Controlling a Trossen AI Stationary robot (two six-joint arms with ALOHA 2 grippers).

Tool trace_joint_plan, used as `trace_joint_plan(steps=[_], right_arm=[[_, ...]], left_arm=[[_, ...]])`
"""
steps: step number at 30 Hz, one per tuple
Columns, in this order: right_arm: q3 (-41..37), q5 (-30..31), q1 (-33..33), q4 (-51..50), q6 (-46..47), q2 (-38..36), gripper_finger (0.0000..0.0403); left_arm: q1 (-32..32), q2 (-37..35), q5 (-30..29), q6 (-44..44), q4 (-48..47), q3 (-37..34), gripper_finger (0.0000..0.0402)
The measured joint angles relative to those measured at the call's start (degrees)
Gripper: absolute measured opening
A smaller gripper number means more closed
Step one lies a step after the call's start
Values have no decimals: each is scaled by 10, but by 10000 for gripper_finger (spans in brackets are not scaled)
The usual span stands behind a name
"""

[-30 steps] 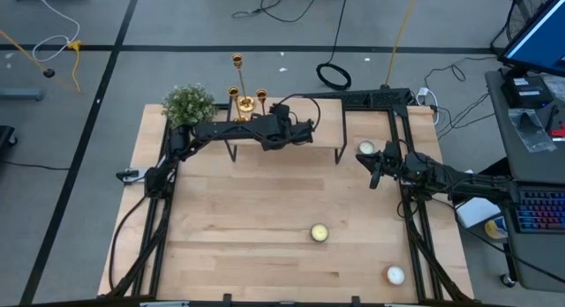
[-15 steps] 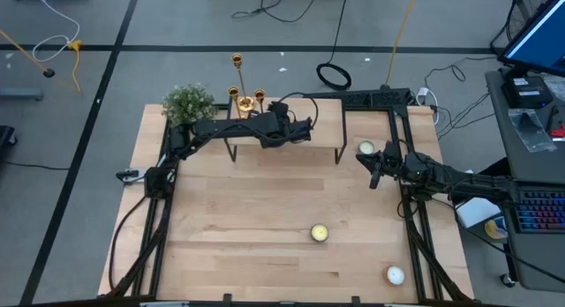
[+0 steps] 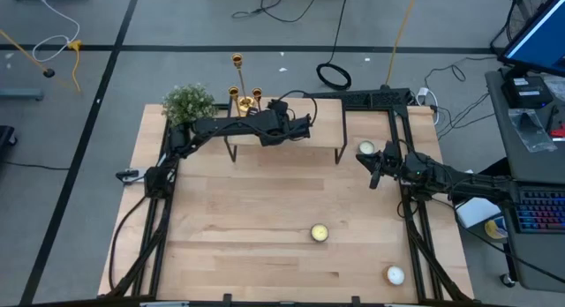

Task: Pick & Place candle stick holders
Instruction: Put the gold candle holder on the shelf

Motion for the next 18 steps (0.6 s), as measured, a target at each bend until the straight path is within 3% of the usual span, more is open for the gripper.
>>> trace_joint_plan(steps=[18], right_arm=[[0, 0, 0, 0, 0, 0, 4]], left_arm=[[4, 0, -20, 12, 5, 0, 7]])
